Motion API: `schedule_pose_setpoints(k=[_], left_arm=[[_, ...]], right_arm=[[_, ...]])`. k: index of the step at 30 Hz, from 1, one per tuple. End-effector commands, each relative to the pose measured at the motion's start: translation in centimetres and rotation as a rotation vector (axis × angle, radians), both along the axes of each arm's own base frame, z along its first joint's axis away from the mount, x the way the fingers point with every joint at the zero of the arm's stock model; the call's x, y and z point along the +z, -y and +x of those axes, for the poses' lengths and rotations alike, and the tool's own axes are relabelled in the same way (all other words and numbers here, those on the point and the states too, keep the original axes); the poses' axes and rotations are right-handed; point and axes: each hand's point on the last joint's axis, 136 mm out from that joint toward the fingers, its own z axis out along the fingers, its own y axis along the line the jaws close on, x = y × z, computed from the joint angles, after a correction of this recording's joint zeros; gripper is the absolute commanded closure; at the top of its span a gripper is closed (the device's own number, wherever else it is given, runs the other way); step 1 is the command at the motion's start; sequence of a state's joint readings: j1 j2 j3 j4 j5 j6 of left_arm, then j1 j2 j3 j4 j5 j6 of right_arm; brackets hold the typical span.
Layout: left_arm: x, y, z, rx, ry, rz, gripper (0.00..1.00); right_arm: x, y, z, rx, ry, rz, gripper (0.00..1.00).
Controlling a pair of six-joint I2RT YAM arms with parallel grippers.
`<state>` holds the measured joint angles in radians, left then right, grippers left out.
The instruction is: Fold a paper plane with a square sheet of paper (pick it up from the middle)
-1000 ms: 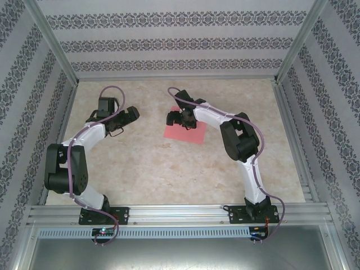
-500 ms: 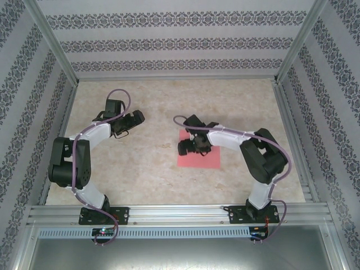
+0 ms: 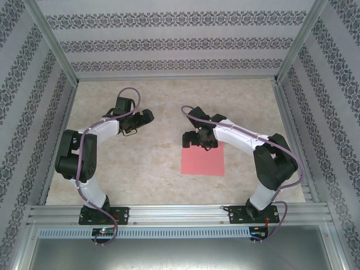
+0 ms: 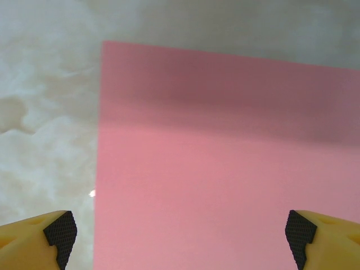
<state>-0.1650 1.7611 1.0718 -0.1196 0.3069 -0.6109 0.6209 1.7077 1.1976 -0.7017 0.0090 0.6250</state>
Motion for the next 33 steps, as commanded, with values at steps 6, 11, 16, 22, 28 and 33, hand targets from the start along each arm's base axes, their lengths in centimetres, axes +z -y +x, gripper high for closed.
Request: schedule_pose_setpoints(k=[6,11,16,22,28,33], left_arm=[[0.1,1.8,0.9,-0.014,0.003,-0.029,0.00],[-0.3,1.9,0.8,-0.014,-0.010,-0.030,0.00],[-0.8,1.8,0.4,-0.014,-0.028,-0.025,0.00],[-1.1,1.8,0.3,-0.014,-0.035,-0.021,0.00],[-1.3,1.7,0.3,-0.008,-0.044,-0.025,0.00],[-1.4,1.9,0.4,-0.008,-0.050,-0.027,0.00]], right_arm=[[-1.4,2.1,-1.8,-0.074,-0.078,-0.135,0.02],[-3.0,1.2,-2.5,-0.041,-0.133,-0.165,0.02],[-3.8,0.5,-2.6,-0.029,-0.157,-0.176,0.02],[-5.5,0.6,-3.3,-0.036,-0.203,-0.190,0.04],[-7.6,1.5,-4.2,-0.072,-0.248,-0.175,0.06],[-9.6,2.5,-5.0,-0.069,-0.273,-0.202,0.11]])
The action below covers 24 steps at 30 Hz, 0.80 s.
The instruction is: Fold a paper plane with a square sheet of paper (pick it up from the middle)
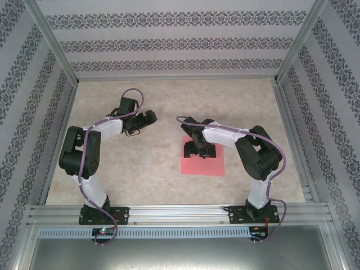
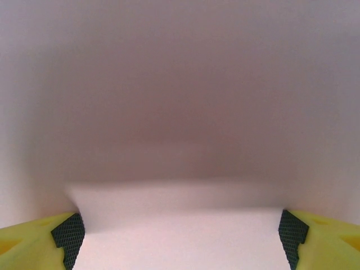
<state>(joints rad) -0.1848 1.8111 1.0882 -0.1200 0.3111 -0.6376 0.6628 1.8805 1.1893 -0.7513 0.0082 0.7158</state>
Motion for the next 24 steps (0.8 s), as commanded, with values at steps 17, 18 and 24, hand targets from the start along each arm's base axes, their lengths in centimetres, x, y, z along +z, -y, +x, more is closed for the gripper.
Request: schedule_pose_setpoints(k=[17,18,24], left_arm=[[0.1,1.4,-0.4,-0.001,-0.015,-0.064,0.00],[0.2,1.4,-0.4,0.001,-0.014,-0.066,0.00],[0.0,1.4,-0.8,0.001,-0.018,-0.067,0.00]], right_arm=[[3.0,-2.7,1.7,0.045,0.151,0.200,0.31],[3.4,-2.2,1.8,0.039,0.151,0.171,0.28],[3.5,0.7,2.3,0.002,0.148,0.020,0.12]])
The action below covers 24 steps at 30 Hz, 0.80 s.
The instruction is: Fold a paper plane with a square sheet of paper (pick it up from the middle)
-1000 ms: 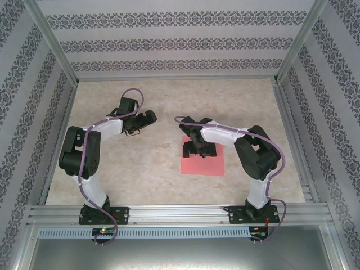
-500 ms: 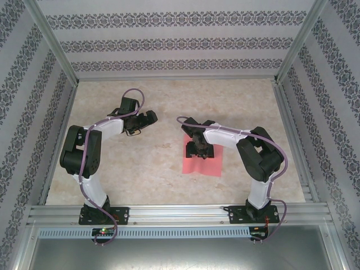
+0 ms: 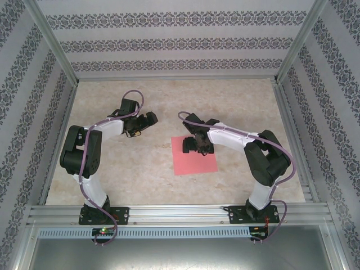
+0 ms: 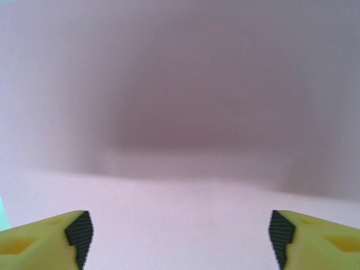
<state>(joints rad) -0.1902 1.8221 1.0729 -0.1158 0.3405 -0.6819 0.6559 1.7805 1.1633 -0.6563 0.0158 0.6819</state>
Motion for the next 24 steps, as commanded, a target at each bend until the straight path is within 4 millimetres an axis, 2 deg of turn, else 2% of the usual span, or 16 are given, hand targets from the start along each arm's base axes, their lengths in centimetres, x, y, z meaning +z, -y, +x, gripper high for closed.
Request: schedule_pose_setpoints(k=[1,6,10,15,20,24], left_arm=[[0.8,0.8,-0.1,-0.010,0.023,-0.025,0.00],[0.9,0.9,-0.1,-0.010,0.022,-0.031,0.00],[1.0,1.2,-0.2,-0.016,0.021,-0.043,0.00],[1.0,1.6,-0.4,-0.023,0.018,-0.057,0.00],[0.9,2.1,-0.6,-0.023,0.009,-0.084,0.00],[0.8,2.5,-1.1,-0.017,-0.001,-0.123,0.00]], right_arm=[[0.4,1.8,0.6,-0.035,0.003,-0.063,0.09],[-0.5,0.4,1.6,-0.003,-0.028,-0.069,0.06],[-1.7,-0.3,1.5,0.024,-0.064,-0.076,0.06],[-3.4,-0.3,0.9,0.032,-0.112,-0.093,0.09],[-4.1,0.0,0.7,0.012,-0.123,-0.076,0.22],[-2.8,-0.6,1.7,-0.009,-0.067,0.015,0.42]])
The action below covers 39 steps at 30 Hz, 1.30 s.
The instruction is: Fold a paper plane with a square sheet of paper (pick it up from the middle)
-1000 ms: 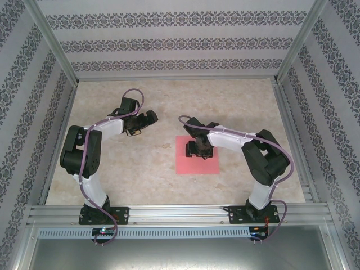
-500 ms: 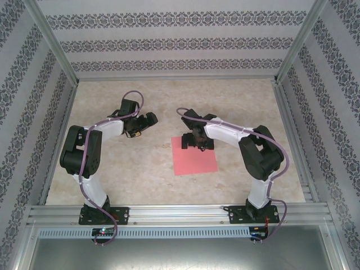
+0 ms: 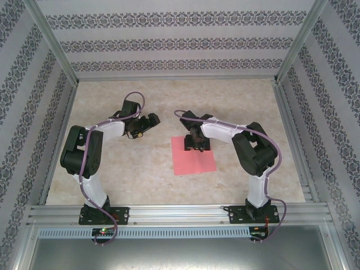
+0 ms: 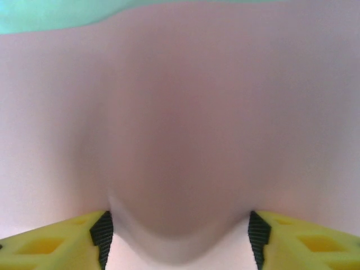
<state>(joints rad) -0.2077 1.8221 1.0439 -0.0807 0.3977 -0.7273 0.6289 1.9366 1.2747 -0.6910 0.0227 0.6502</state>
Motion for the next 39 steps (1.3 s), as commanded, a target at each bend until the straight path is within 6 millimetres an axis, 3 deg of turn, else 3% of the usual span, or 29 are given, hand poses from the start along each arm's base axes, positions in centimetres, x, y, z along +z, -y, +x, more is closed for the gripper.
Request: schedule_pose_setpoints(k=[1,5,8,13,16,22,30,34,39], left_arm=[[1.1,1.0,-0.3,0.003,0.020,-0.063,0.00],[1.0,1.3,-0.7,0.010,0.013,-0.099,0.00],[1.1,1.8,-1.1,0.005,0.008,-0.141,0.00],[1.5,3.1,-1.8,-0.020,0.001,-0.242,0.05],[1.8,3.9,-2.1,-0.029,-0.003,-0.316,0.07],[2.4,5.4,-2.8,-0.049,0.009,-0.478,0.03],[2.2,5.9,-3.3,-0.092,0.028,-0.472,0.00],[2.1,6.6,-3.8,-0.108,0.007,-0.478,0.00],[2.3,8.2,-4.0,-0.138,-0.022,-0.557,0.00]], right_arm=[[0.1,-0.7,0.0,-0.017,0.002,0.091,0.46],[1.4,-1.0,0.6,-0.026,0.036,0.130,0.58],[3.2,-2.6,1.0,-0.006,0.063,0.250,0.64],[9.0,-8.3,1.8,0.026,0.086,0.744,0.65],[10.9,-9.9,2.5,0.016,0.080,0.927,0.65],[9.1,-9.1,3.6,-0.052,0.042,1.008,0.64],[5.2,-7.3,4.3,-0.108,-0.003,0.985,0.62],[5.1,-6.9,4.7,-0.142,-0.012,1.045,0.61],[6.4,-6.4,5.4,-0.166,-0.005,1.117,0.58]])
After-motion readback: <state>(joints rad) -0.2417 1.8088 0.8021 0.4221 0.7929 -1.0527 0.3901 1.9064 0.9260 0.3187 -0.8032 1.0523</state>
